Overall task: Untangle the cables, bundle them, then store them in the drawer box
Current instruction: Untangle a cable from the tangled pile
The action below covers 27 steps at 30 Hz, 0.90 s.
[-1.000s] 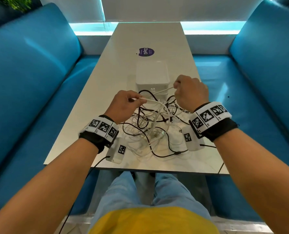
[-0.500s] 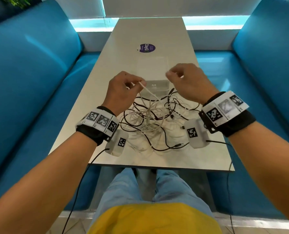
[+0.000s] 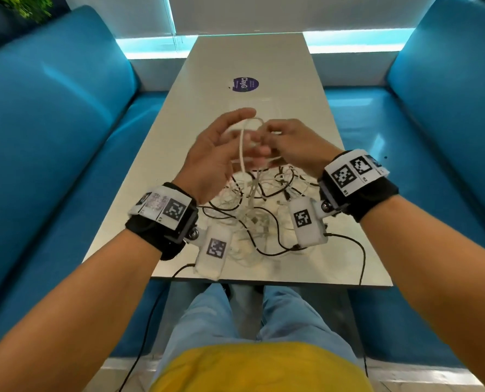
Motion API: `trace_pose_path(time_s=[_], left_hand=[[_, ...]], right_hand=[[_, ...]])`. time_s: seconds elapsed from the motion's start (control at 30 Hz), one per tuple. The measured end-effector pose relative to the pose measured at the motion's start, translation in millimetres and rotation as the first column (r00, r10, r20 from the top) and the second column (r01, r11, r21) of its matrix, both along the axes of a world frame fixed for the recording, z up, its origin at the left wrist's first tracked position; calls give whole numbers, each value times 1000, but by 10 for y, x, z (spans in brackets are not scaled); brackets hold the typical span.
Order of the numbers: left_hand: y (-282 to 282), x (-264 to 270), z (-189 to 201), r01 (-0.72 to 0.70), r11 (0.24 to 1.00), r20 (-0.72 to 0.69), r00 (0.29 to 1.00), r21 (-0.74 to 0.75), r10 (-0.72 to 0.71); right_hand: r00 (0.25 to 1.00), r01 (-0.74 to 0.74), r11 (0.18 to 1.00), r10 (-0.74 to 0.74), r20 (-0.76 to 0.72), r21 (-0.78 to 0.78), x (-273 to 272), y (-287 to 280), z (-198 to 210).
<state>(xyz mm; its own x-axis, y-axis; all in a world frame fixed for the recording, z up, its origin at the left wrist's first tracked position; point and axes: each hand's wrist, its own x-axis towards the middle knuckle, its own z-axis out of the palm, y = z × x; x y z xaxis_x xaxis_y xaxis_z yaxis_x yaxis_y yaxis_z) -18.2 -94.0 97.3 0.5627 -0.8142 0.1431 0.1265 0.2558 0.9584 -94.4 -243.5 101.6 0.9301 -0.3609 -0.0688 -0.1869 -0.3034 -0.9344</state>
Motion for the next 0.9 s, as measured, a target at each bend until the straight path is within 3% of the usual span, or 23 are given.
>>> trace_pose_path(time_s=[0.1,0.2,0.27,0.33,0.4,0.47,0.6,0.7,0.8,0.9], left_hand=[[103,-66,-51,267,945,-156,958,186,-240],[183,60,-220,295,888,-83,955,353,-284],[203,115,-286,193,840,148,941,507,-305],[234,164,-326,5,780,423,838,625,-344],[289,306,-470,-184,737,591,733,650,-338],[363,444,-612,-357,695,672,700,624,-243],[465,539,-653,-507,624,603,794,595,70],[419,488,-543,-481,689,502,843,542,194],[320,440,-404,-368,802,326,917,471,230],[214,381,-296,-280,896,206,954,345,219]], right_hand=[[971,182,981,-190,146,67,-72,-161,96],[940,220,971,-238,245,96,-176,-284,185],[921,226,973,-232,312,55,-245,-315,247],[890,246,968,-246,384,49,-325,-336,292],[851,240,966,-259,457,99,-423,-373,325],[825,201,960,-273,495,195,-518,-421,345],[819,122,947,-265,509,296,-593,-488,341],[886,59,940,-204,417,335,-596,-494,250],[967,24,945,-105,233,326,-620,-421,114],[987,94,980,-115,113,175,-644,-346,25]])
